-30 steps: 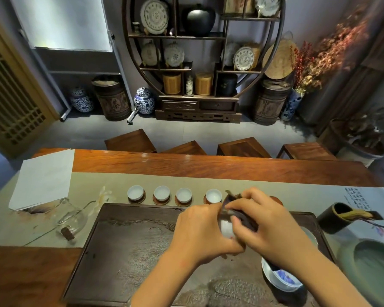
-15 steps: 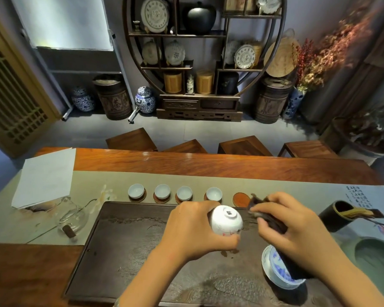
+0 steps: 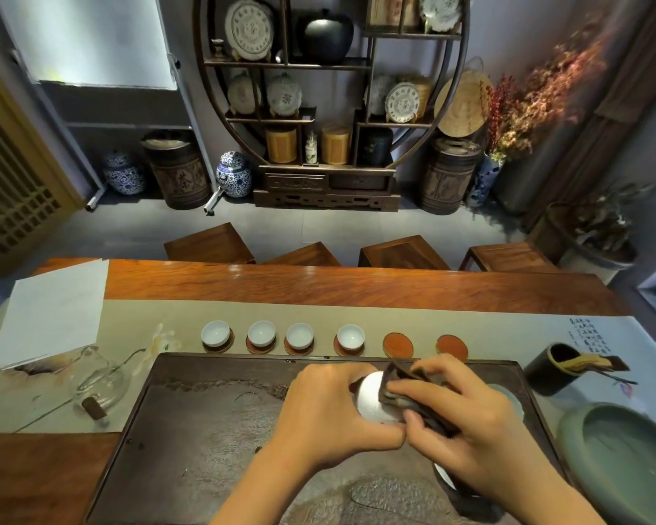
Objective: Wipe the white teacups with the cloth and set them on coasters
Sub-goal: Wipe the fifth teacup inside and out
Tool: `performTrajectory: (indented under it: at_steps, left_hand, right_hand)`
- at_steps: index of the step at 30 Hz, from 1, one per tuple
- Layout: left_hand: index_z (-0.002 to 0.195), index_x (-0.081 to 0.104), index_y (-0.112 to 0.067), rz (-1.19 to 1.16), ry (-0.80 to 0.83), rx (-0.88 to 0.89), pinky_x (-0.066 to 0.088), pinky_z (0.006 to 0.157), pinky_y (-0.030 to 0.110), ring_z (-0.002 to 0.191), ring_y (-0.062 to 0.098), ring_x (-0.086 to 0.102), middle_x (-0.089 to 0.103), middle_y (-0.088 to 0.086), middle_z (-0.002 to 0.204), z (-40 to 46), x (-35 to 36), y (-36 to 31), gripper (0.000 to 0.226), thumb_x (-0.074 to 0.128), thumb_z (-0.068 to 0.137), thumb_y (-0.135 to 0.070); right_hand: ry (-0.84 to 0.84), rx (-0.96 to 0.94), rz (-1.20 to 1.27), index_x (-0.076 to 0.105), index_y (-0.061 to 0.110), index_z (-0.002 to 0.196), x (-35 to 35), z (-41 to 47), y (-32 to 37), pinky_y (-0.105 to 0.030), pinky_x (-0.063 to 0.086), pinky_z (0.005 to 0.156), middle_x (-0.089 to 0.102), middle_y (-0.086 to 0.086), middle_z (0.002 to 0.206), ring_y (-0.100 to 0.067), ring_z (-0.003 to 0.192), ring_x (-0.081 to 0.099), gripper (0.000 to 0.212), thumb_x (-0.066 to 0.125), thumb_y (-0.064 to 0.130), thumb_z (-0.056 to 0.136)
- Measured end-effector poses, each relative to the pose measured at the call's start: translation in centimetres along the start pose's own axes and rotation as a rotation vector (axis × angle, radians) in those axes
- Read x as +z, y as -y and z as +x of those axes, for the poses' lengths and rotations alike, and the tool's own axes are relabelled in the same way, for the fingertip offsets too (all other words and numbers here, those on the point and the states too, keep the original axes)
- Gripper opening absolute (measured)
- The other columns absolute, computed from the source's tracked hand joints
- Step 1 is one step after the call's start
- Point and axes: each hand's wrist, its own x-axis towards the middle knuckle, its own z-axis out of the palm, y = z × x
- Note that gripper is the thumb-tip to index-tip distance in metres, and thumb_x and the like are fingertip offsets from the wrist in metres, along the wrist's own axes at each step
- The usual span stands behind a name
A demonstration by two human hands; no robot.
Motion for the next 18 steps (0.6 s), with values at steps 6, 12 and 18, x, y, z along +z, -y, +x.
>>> performTrajectory:
  at_steps: [6, 12, 18]
  left_hand:
    - [0.096, 0.068, -0.045, -0.233, -0.002, -0.013, 0.052, 0.073, 0.022, 0.087, -0.002, 0.067, 0.071, -0.025, 0.088, -0.3, -0.3, 0.2, 0.040, 0.082, 0.058, -0.043]
    - [0.105, 0.068, -0.044, -0.276, 0.011, 0.061, 0.053, 0.079, 0.022, 0.097, -0.002, 0.067, 0.071, -0.024, 0.099, 0.6, -0.3, -0.4, 0.047, 0.084, 0.062, -0.036]
    - [0.098, 0.067, -0.047, -0.203, -0.142, -0.025, 0.052, 0.074, 0.017, 0.092, -0.007, 0.065, 0.070, -0.029, 0.095, 0.6, -0.8, 1.0, 0.042, 0.084, 0.060, -0.041]
  right_hand:
    - [-0.060, 0.228, 0.035, 0.073, 0.024, 0.090, -1.1, -0.6, -2.7, -0.017, 0.044, 0.064, 0.060, 0.006, 0.083, -0.005, 0.077, 0.058, 0.021, 0.071, 0.010, 0.074]
    - [-0.074, 0.372, 0.188, 0.070, 0.030, 0.094, 0.2, 0.7, -2.3, -0.016, 0.046, 0.078, 0.067, 0.017, 0.091, -0.002, 0.091, 0.061, 0.024, 0.067, 0.009, 0.081]
    - [0.025, 0.283, 0.115, 0.071, 0.022, 0.095, 0.5, -0.3, -0.6, -0.013, 0.045, 0.075, 0.066, 0.015, 0.090, 0.002, 0.089, 0.059, 0.018, 0.069, 0.011, 0.081]
